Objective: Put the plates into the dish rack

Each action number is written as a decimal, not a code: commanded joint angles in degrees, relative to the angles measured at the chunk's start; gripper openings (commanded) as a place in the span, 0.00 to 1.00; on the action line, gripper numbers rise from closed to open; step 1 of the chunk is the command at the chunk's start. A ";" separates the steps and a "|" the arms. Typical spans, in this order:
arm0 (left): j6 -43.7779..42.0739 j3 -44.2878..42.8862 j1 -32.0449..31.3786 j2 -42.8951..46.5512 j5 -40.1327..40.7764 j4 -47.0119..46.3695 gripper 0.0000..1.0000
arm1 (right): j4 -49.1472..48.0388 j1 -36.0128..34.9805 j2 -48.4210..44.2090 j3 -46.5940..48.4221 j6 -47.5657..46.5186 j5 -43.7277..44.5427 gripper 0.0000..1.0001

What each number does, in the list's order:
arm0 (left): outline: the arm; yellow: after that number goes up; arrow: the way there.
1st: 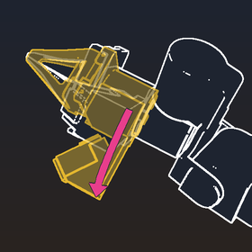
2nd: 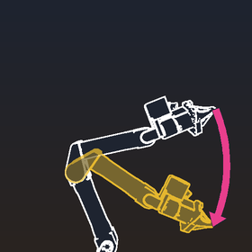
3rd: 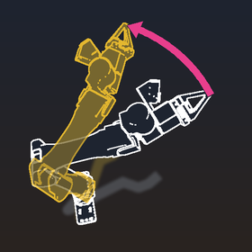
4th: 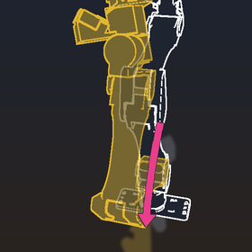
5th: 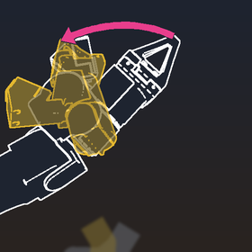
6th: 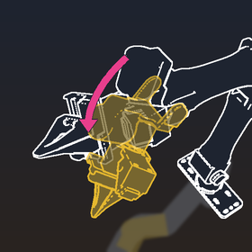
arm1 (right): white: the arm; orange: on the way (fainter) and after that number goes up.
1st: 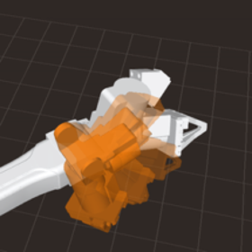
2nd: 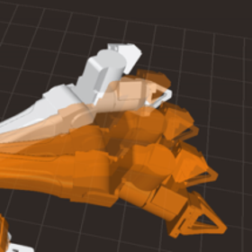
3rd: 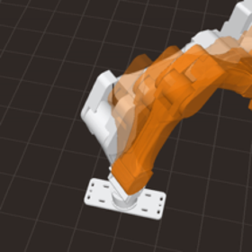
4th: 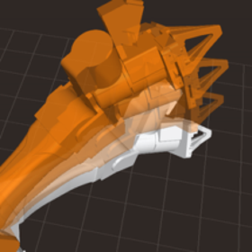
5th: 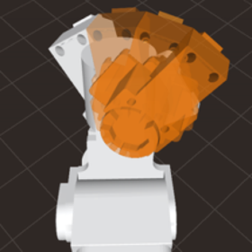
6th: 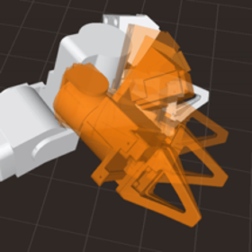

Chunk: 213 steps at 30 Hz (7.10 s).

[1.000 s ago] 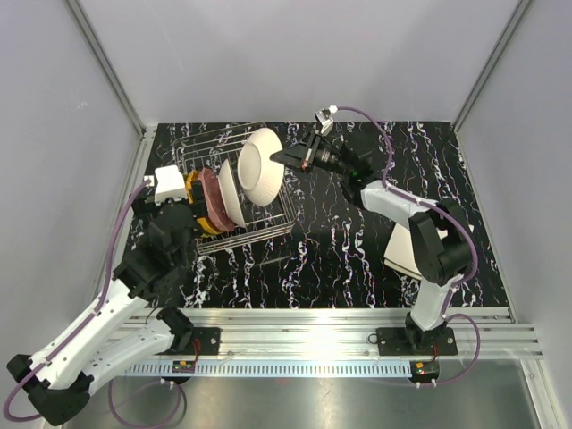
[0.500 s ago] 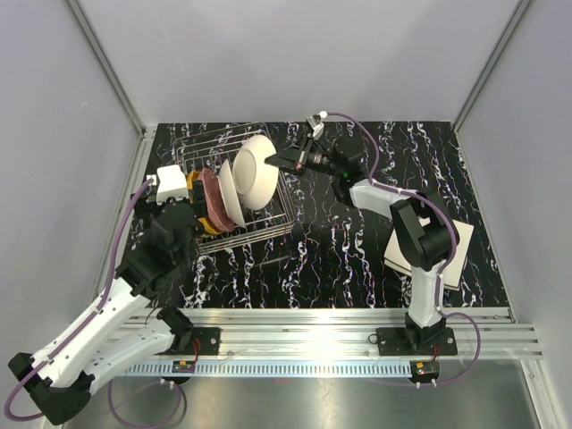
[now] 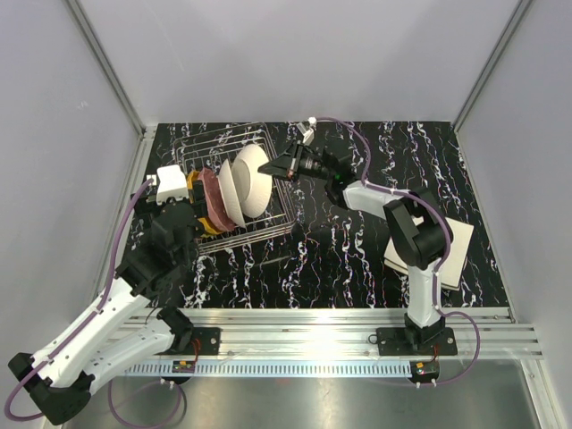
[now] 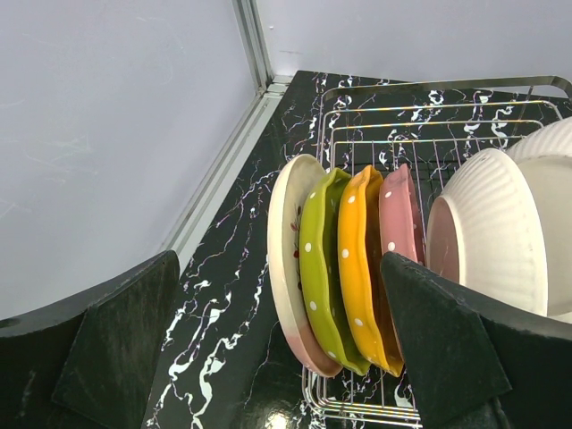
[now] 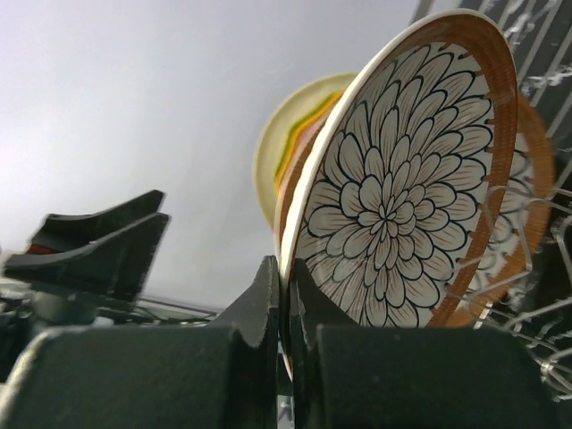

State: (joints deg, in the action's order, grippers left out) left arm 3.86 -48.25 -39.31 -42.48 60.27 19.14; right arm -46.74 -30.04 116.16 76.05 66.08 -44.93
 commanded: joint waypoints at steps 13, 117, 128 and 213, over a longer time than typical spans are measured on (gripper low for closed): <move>0.36 -0.79 0.29 0.03 -0.06 -2.09 0.99 | 11.67 -5.55 -0.15 10.69 -13.70 3.44 0.12; 7.04 -4.93 0.29 2.57 -14.57 4.95 0.99 | 95.87 9.83 -7.17 -5.30 -31.37 78.33 0.37; 7.04 -5.01 0.29 2.84 -14.57 4.95 0.99 | 95.25 7.72 -9.98 -5.57 -31.72 75.08 0.00; 6.78 -4.75 0.29 2.40 -14.21 5.03 0.99 | 106.42 1.04 -26.32 0.24 -29.52 82.55 0.00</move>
State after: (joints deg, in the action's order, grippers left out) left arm 10.15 -50.57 -39.24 -40.21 46.28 26.04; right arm 60.99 -28.58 95.11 76.16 35.73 36.82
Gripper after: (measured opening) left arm 0.987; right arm 0.085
